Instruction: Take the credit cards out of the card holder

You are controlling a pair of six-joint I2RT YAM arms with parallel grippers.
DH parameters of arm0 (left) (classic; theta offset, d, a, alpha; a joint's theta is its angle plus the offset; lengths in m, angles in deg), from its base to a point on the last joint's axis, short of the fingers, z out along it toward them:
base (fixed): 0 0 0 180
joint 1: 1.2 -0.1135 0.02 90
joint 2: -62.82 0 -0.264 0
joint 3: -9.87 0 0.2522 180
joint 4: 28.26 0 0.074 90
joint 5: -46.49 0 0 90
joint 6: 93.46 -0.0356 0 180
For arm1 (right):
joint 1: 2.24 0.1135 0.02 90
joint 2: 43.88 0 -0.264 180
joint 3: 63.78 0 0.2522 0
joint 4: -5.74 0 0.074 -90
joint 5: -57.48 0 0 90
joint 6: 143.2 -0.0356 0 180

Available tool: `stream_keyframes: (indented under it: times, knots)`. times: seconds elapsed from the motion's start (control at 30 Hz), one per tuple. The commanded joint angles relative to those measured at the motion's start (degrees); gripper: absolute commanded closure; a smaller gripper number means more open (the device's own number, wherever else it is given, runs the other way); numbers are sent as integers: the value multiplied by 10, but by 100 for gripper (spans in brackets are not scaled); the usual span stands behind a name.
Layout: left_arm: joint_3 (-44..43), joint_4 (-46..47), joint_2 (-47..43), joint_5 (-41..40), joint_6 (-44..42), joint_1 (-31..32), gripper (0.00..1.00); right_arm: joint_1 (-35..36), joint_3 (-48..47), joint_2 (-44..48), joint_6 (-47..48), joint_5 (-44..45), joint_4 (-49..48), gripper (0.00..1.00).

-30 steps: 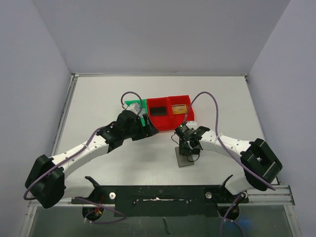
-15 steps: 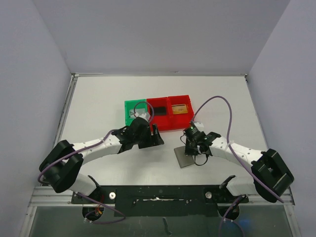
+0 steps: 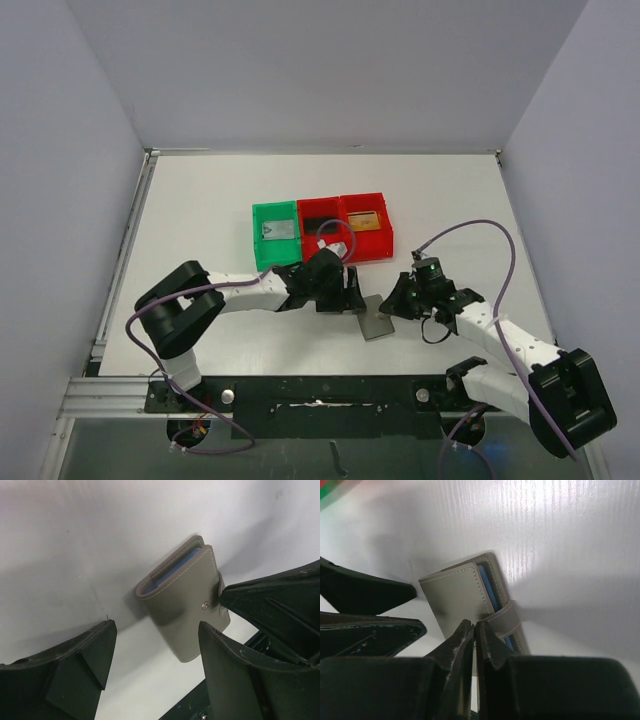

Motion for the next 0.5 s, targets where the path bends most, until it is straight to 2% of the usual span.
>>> stream_keyframes:
  times: [0.0, 0.13, 0.27, 0.4, 0.47]
  knots:
    - [-33, 43, 14, 12, 13, 13, 35, -13, -19, 41, 4, 4, 31, 97]
    - [-36, 25, 5, -2, 4, 15, 35, -67, -34, 36, -5, 90, 119, 85]
    - [-36, 10, -6, -12, -3, 15, 35, -125, -26, 27, 18, 51, 109, 76]
    - [-33, 2, -15, -16, -6, 15, 35, -128, -36, 30, 41, 35, 105, 57]
    - [-32, 1, -18, -19, -7, 15, 35, -127, -40, 24, 62, 20, 102, 54]
